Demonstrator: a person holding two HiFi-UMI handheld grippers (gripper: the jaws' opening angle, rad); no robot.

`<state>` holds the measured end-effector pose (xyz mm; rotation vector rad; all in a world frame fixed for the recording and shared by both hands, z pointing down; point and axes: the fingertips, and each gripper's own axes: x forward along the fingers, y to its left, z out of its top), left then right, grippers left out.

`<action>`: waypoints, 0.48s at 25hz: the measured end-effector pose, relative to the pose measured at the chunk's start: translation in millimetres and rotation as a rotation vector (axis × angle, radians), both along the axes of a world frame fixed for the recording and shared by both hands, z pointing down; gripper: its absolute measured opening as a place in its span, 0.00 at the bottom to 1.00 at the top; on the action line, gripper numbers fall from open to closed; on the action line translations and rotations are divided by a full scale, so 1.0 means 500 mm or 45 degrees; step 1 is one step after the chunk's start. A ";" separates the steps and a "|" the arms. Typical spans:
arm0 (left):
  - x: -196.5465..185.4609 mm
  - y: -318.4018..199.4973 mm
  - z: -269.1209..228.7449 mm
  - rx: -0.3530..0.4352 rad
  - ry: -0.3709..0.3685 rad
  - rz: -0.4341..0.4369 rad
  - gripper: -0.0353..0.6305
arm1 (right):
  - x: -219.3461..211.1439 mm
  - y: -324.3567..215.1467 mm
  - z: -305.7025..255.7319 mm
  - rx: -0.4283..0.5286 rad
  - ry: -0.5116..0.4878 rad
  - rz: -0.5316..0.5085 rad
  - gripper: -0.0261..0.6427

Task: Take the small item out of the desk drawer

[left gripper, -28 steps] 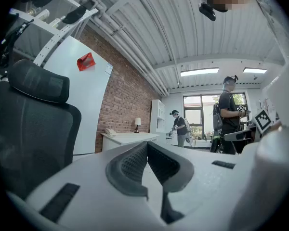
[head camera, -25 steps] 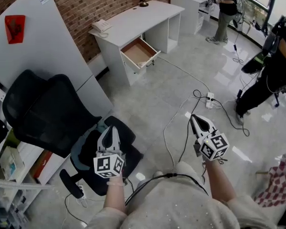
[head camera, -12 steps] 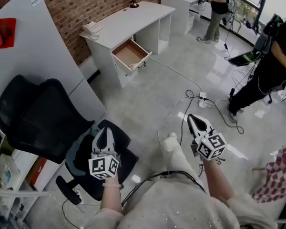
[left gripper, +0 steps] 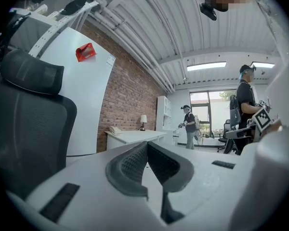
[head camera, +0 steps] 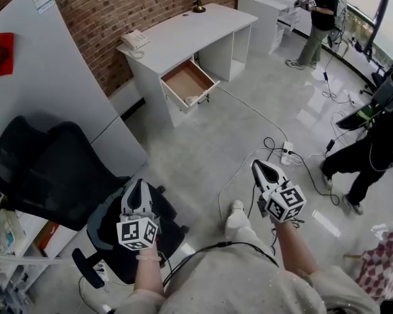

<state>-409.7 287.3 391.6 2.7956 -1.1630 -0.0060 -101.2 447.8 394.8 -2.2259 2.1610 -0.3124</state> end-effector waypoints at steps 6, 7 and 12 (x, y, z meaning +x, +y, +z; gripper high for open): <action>0.101 -0.059 -0.010 -0.013 -0.001 -0.092 0.06 | 0.095 -0.104 0.016 -0.061 0.012 -0.126 0.05; 0.118 -0.067 -0.013 -0.012 -0.001 -0.103 0.06 | 0.111 -0.120 0.017 -0.064 0.009 -0.142 0.05; 0.194 -0.105 -0.002 -0.046 -0.010 -0.147 0.06 | 0.180 -0.183 0.028 -0.085 -0.004 -0.215 0.05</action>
